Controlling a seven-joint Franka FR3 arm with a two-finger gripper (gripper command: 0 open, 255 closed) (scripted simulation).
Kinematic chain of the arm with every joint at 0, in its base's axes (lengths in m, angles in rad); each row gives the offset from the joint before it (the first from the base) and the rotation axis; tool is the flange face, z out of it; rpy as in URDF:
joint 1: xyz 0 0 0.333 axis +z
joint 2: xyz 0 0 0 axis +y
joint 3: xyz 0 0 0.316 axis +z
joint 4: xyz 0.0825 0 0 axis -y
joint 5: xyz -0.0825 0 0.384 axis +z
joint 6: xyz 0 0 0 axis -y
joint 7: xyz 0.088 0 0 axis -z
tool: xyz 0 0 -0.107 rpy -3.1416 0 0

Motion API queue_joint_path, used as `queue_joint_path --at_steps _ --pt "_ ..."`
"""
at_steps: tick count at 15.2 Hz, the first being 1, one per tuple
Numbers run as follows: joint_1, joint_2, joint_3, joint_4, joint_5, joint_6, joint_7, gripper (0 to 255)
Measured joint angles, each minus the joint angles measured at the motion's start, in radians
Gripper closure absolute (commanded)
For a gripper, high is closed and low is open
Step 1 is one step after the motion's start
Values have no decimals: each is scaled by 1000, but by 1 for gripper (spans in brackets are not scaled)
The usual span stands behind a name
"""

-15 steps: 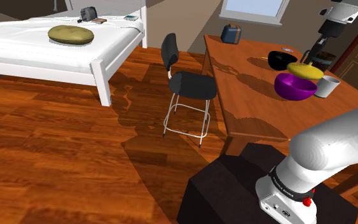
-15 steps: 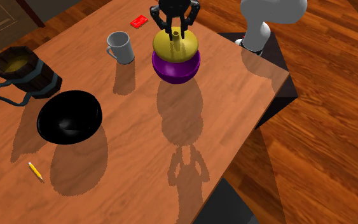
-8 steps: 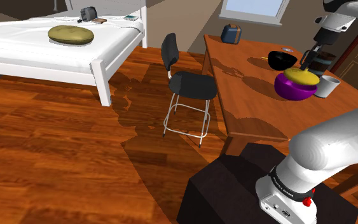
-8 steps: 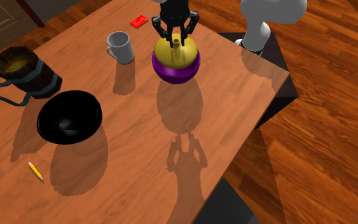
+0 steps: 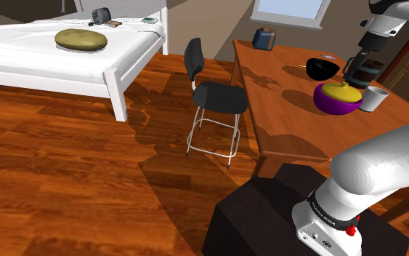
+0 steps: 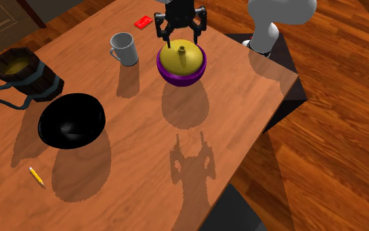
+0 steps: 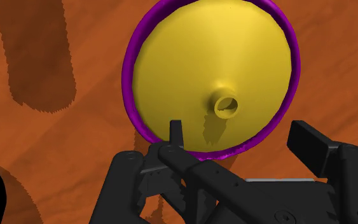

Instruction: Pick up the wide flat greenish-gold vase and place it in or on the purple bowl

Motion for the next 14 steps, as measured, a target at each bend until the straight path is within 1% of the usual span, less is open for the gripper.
queue_joint_path --at_steps 3,4,7,8,14 --pt "0 0 0 0 0 0 0 0" --pt "1 3 0 17 2 -14 -2 0" --pt "5 9 5 107 9 -98 -7 0" --pt "6 10 6 119 10 -109 -7 0" --pt "6 9 8 134 10 -126 -6 0"
